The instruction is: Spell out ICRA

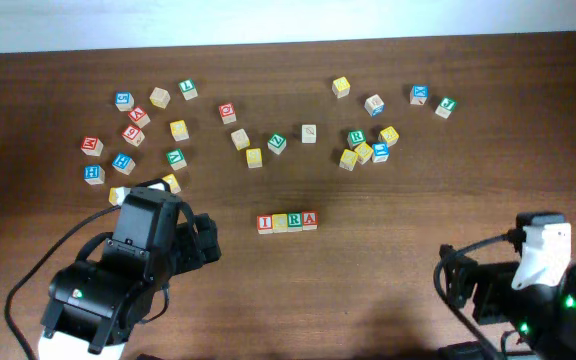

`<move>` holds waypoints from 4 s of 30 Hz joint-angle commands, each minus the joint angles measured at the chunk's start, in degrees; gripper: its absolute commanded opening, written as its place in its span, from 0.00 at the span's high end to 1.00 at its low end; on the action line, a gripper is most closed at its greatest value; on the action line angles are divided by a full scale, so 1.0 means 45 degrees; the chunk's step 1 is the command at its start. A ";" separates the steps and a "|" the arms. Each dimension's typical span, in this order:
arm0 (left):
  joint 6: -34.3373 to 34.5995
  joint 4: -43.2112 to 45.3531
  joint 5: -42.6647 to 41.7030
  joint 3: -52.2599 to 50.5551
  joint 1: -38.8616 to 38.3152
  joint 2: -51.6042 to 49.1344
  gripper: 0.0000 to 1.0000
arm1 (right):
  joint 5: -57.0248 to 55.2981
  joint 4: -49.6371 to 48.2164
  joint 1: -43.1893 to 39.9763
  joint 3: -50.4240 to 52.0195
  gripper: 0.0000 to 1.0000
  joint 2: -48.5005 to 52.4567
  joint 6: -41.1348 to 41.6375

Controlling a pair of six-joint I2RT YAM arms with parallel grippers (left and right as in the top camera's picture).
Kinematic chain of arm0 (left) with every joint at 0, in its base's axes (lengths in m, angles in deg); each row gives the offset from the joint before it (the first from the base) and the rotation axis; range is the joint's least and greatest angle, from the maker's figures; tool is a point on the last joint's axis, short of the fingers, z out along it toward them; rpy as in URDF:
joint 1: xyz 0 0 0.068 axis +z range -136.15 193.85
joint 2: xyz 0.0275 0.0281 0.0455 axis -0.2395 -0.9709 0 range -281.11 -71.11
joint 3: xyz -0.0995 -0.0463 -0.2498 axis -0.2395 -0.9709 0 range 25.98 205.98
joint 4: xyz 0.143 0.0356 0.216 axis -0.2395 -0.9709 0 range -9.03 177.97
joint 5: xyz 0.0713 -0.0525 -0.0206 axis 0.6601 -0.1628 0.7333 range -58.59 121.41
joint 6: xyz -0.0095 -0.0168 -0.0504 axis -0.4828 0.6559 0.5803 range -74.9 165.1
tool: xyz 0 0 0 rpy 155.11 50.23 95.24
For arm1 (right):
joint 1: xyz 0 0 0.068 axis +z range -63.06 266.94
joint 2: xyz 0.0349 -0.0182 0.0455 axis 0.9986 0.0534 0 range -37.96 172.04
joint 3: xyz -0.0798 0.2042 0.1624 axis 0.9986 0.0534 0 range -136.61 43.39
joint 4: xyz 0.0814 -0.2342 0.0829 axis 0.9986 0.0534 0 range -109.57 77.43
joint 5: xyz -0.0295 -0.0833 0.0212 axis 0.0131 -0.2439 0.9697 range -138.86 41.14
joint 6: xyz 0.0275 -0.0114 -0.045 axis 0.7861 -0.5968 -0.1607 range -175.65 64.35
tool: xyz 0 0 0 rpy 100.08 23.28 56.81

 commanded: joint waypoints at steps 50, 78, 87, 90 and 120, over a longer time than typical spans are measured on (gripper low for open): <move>0.0126 0.0005 0.0185 -0.0083 -0.0039 0.0049 0.01 | 0.0719 -1.5499 -0.1899 1.6043 0.02 -0.7786 -0.2021; 0.0126 0.0000 0.0189 -0.0083 -0.0039 0.0049 0.01 | 0.0539 -1.5523 -0.1744 1.6043 0.02 -0.7786 -0.1875; 0.0126 0.0000 0.0189 -0.0083 -0.0039 0.0049 0.01 | 0.0534 -1.5538 -0.1525 1.6043 0.02 -0.7786 -0.1875; 0.0126 0.0000 0.0189 -0.0087 -0.0039 0.0049 0.01 | 0.0534 -1.5538 -0.1525 1.6043 0.02 -0.7786 -0.1875; -0.3662 0.2424 0.0510 -0.1307 0.0947 0.1209 0.01 | 0.0534 -1.5543 -0.1525 1.6043 0.02 -0.7747 -0.1875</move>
